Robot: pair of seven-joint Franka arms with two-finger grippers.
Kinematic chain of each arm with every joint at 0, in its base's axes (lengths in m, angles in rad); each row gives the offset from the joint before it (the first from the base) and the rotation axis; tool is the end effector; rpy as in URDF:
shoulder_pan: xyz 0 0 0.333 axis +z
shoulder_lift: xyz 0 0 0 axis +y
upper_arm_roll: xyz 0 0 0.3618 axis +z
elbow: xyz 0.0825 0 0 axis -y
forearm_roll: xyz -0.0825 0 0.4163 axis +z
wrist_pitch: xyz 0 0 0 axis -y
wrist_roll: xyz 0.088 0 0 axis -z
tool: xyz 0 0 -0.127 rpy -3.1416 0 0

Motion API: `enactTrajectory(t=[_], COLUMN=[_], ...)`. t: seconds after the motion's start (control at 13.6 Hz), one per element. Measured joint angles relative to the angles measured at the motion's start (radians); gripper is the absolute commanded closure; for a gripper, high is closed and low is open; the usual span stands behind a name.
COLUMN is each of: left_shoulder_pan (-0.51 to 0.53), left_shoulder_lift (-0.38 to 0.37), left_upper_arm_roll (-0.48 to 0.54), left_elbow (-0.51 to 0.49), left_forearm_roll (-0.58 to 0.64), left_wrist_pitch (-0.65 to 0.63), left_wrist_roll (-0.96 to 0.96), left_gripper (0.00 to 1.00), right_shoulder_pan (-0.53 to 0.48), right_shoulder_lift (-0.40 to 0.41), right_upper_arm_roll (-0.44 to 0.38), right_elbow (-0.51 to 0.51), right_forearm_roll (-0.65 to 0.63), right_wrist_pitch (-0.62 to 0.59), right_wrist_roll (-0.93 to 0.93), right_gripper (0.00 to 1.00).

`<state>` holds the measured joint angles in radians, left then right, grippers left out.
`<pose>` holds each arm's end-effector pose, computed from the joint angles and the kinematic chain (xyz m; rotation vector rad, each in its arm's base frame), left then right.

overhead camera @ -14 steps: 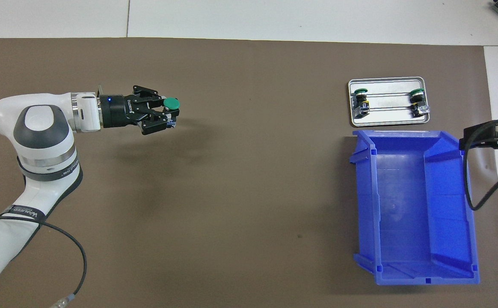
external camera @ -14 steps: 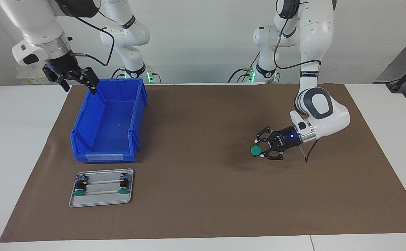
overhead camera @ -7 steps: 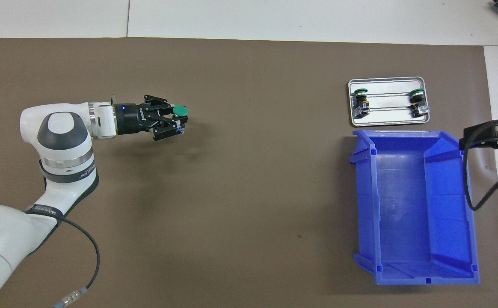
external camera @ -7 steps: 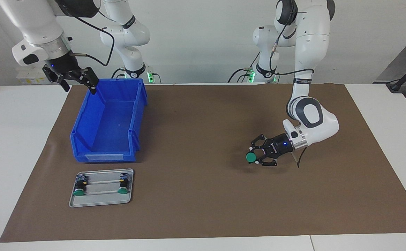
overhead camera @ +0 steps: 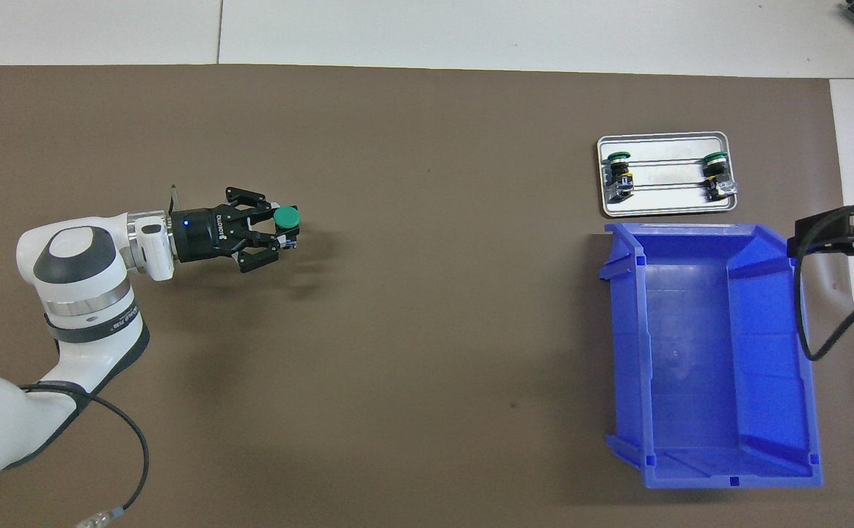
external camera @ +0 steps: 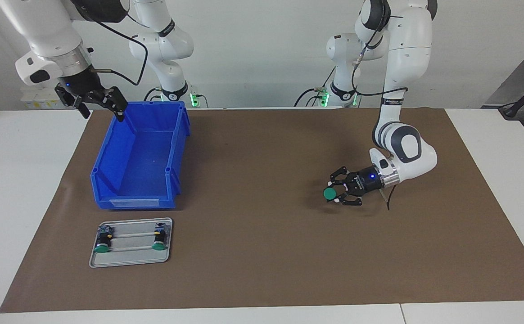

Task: Place and press button with both arms
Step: 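Lower the button onto the table and open the left gripper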

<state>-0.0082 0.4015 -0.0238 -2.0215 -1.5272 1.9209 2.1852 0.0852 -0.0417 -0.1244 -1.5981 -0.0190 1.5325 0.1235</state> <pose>0.6307 -0.1086 0.2781 1.6472 -1.1203 1.0458 0.5669 -0.0263 0.6572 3.1162 -0.2546 -0.0369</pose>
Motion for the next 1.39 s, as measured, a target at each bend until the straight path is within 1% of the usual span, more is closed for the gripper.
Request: enactTrajectory(t=[0.22,0.44,0.66,1.39], left_shoulder_pan=[0.008,0.008,0.007,0.008], left_shoulder_lift=[-0.018,-0.024,-0.022,-0.021], left_upper_arm_roll=[-0.003,-0.005,-0.005,-0.001], left_elbow=[-0.033,-0.058,-0.116,-0.178], left_forearm_roll=[-0.082,-0.116,-0.16,-0.178], left_wrist_pitch=[-0.027,-0.022,-0.013,-0.008], left_wrist_roll=[0.093,0.188,0.3,0.417], left_gripper=[1.0,1.0,1.0,1.0], right_shoulder_pan=[0.0,0.0,0.0,0.0], right_shoulder_lift=[0.0,0.0,0.0,0.0], right_upper_arm_roll=[0.0,0.0,0.0,0.0], right_elbow=[0.0,0.0,-0.001,-0.001], right_forearm_roll=[0.0,0.0,0.0,0.0], right_wrist_pitch=[0.0,0.0,0.0,0.0], right_wrist_roll=[0.0,0.0,0.0,0.0], right_gripper=[0.0,0.0,0.0,0.0])
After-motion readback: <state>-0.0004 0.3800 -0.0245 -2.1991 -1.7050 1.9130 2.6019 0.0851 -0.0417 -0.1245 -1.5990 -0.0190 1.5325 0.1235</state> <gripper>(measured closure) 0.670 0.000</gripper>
